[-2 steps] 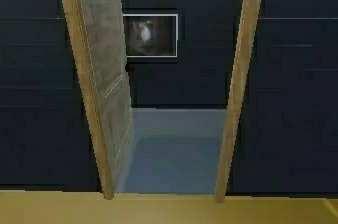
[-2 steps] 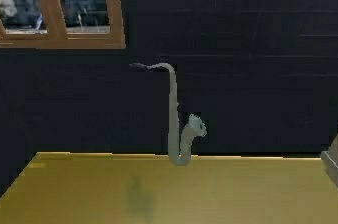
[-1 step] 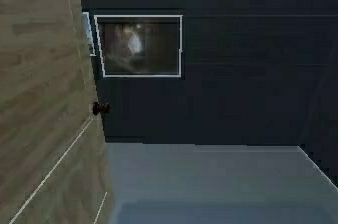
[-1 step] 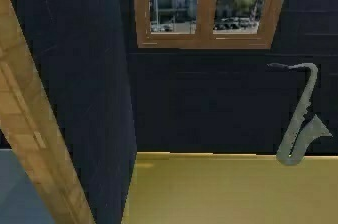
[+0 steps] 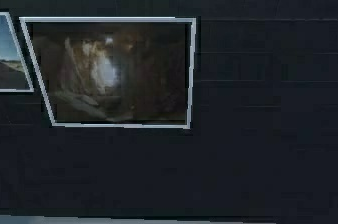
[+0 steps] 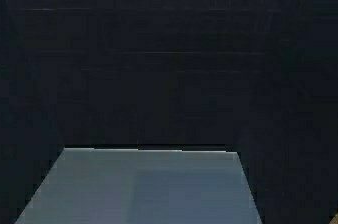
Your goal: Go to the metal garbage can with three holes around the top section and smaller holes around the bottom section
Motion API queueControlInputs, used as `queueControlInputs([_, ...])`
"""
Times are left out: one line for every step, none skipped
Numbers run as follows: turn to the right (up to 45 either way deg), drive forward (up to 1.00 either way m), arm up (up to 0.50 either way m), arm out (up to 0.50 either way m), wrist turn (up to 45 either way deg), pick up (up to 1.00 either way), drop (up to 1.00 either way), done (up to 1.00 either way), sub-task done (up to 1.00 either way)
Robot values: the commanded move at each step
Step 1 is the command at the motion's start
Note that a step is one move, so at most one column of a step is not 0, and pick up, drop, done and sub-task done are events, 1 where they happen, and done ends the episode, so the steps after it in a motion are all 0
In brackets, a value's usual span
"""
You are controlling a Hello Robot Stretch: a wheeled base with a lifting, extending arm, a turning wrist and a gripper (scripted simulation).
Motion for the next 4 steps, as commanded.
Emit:
queueControlInputs([-6.0, 0.00, 0.00, 0.00, 0.0, 0.00, 0.00, 0.00, 0.00])
queueControlInputs([0.0, 0.30, 0.00, 0.00, 0.0, 0.00, 0.00, 0.00, 0.00])
queueControlInputs([-45.0, 0.00, 0.00, 0.00, 0.0, 0.00, 0.00, 0.00, 0.00])
queueControlInputs([-3.0, 0.00, 0.00, 0.00, 0.0, 0.00, 0.00, 0.00, 0.00])
